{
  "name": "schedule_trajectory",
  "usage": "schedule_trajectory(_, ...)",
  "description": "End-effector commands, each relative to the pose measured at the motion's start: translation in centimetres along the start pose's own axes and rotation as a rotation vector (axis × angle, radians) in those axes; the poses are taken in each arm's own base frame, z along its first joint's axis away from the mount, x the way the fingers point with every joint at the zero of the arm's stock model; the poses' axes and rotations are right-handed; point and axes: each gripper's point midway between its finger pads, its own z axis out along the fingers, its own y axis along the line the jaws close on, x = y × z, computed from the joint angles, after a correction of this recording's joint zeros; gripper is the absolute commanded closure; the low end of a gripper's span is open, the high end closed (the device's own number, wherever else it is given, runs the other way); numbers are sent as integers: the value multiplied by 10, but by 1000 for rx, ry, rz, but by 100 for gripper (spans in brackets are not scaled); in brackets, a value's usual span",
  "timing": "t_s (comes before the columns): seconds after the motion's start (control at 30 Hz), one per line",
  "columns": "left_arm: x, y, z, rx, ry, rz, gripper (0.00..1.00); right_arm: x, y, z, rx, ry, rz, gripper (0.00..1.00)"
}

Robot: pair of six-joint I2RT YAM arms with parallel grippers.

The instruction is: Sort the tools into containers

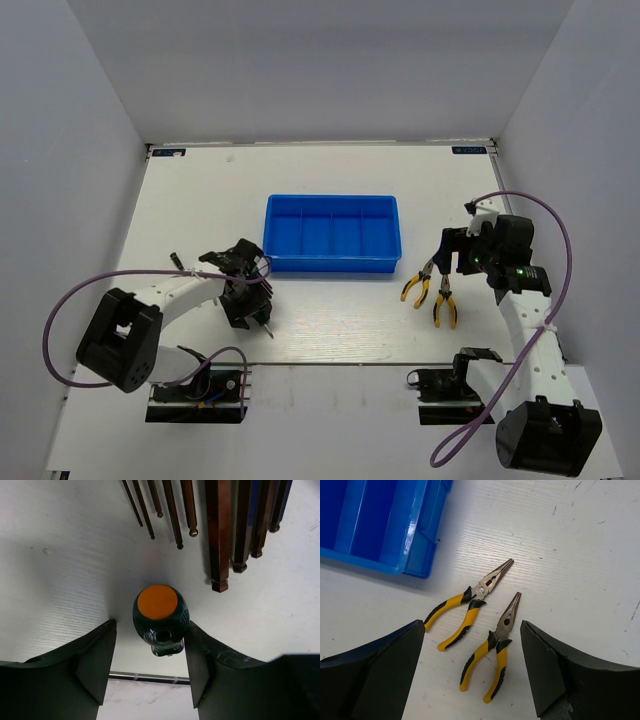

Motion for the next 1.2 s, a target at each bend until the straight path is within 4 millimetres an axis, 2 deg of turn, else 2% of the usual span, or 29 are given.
schedule_trajectory(0.0, -15, -8, 2, -9, -65, -13, 34, -22, 1, -11, 10, -65, -18, 17)
schedule_trajectory(0.1, -17, -8, 5, -26, -82, -14, 37, -21, 1, -11, 13, -62, -14, 17)
schedule_trajectory(0.23, -23, -10, 6, -34, -113, -4, 68, -22, 2, -13, 11, -68, -16, 17)
schedule_trajectory(0.27, -23, -10, 6, -34, -113, -4, 68, -23, 3, -13, 5, -70, -16, 17)
schedule_trajectory(0.33, -25, -9, 4, -47, -130, 5, 75, -22, 3, -14, 5, -67, -14, 17)
schedule_trajectory(0.37, -25, -9, 2, -52, -127, 5, 85, -23, 4, -14, 1, -72, -17, 17)
schedule_trajectory(0.43, -25, -9, -4, -55, -125, 20, 99, -23, 4, -15, 1, -74, -19, 17)
schedule_trajectory(0.47, -28, -17, -12, -34, -137, 30, 100, -23, 5, -15, -5, -74, -19, 20)
schedule_trajectory(0.5, -28, -24, -22, -6, -153, 58, 100, -24, 5, -16, -1, -80, -22, 24)
schedule_trajectory(0.53, -35, -31, -37, 12, -180, 80, 100, -22, 6, -15, -9, -75, -23, 33)
schedule_trajectory(0.57, -37, -38, -49, 41, -199, 107, 100, -23, 7, -15, -14, -77, -23, 69)
schedule_trajectory(0.6, -42, -46, -62, 74, -224, 124, 100, -22, 7, -15, -16, -76, -22, 88)
schedule_trajectory(0.63, -47, -52, -79, 110, -269, 161, 100, -22, 9, -15, -25, -75, -23, 100)
schedule_trajectory(0.67, -57, -65, -101, 155, -321, 173, 100, -22, 10, -15, -33, -73, -23, 100)
schedule_trajectory(0.7, -60, -74, -113, 188, -345, 203, 100, -23, 12, -16, -40, -77, -25, 100)
schedule_trajectory(0.73, -72, -84, -132, 216, -404, 225, 100, -23, 13, -15, -47, -75, -26, 100)
schedule_trajectory(0.83, -92, -110, -155, 256, -489, 272, 100, -20, 13, -13, -54, -64, -23, 100)
schedule_trajectory(0.87, -103, -125, -170, 287, -537, 328, 100, -22, 14, -13, -54, -68, -24, 92)
schedule_trajectory(0.9, -115, -148, -178, 346, -588, 375, 100, -20, 13, -12, -55, -64, -26, 46)
schedule_trajectory(0.93, -125, -169, -176, 353, -592, 426, 100, -19, 15, -12, -64, -61, -32, 34)
schedule_trajectory(0.97, -134, -179, -175, 339, -609, 455, 100, -19, 16, -11, -72, -56, -34, 27)
schedule_trajectory(1.0, -146, -189, -173, 305, -646, 592, 100, -19, 15, -11, -71, -56, -40, 23)
schedule_trajectory(1.03, -164, -201, -159, 230, -646, 611, 100, -16, 15, -10, -74, -48, -36, 23)
schedule_trajectory(1.1, -184, -206, -141, 106, -645, 708, 100, -16, 13, -10, -68, -49, -37, 23)
schedule_trajectory(1.13, -191, -210, -143, 62, -633, 723, 100, -18, 13, -10, -63, -53, -38, 23)
schedule_trajectory(1.17, -197, -210, -115, -2, -592, 746, 100, -17, 13, -10, -64, -53, -41, 23)
